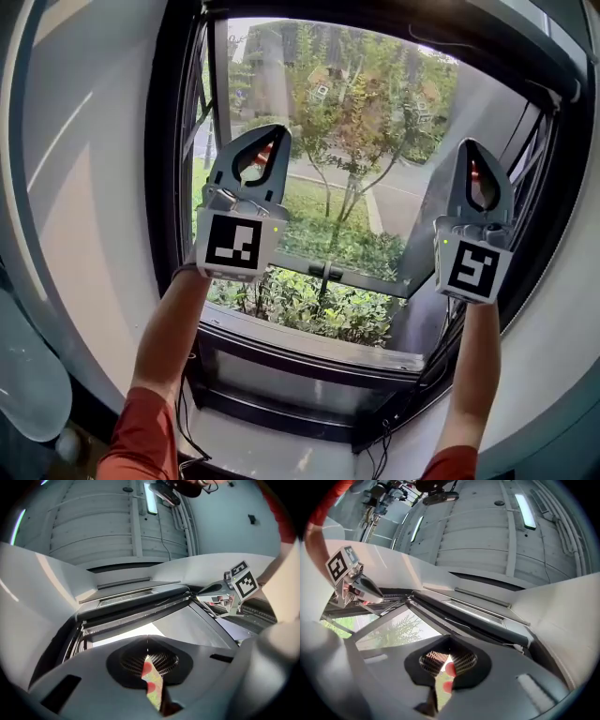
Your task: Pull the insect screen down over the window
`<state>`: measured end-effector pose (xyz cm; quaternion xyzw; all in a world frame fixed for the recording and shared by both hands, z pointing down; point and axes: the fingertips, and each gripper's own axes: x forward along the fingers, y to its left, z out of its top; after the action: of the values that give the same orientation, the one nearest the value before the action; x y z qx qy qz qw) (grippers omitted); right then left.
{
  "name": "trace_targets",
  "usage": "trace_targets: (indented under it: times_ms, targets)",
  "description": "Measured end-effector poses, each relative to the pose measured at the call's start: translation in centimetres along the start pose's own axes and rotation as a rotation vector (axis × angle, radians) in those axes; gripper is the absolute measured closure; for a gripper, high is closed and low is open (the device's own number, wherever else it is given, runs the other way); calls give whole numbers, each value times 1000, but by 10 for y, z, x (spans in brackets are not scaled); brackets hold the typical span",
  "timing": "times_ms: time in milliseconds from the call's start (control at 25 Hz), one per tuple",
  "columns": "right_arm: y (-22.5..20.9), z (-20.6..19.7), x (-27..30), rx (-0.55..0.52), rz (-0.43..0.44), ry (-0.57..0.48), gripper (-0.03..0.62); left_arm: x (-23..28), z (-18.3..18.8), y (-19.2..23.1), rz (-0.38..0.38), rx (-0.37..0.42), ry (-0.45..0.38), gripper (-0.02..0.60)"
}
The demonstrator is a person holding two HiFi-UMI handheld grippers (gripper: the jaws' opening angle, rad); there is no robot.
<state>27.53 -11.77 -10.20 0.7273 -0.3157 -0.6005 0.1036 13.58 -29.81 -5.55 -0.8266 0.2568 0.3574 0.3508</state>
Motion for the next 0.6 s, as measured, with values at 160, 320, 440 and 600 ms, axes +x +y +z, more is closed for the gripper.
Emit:
trace_targets:
  times_ms: [160, 320, 440, 600]
  targets:
    - [-12, 10, 31, -85, 13, -7, 583, 30, 18, 3, -36, 112, 17, 575]
    - [-24, 9, 57, -214, 28, 49, 583, 65, 38, 8, -49, 293, -1, 575]
    - [-32, 8, 77, -321, 43, 68, 583, 88, 44, 12, -56, 430, 28, 575]
    - [-45, -2, 100, -451, 64, 147, 583, 118, 42, 23, -65, 595, 103, 575]
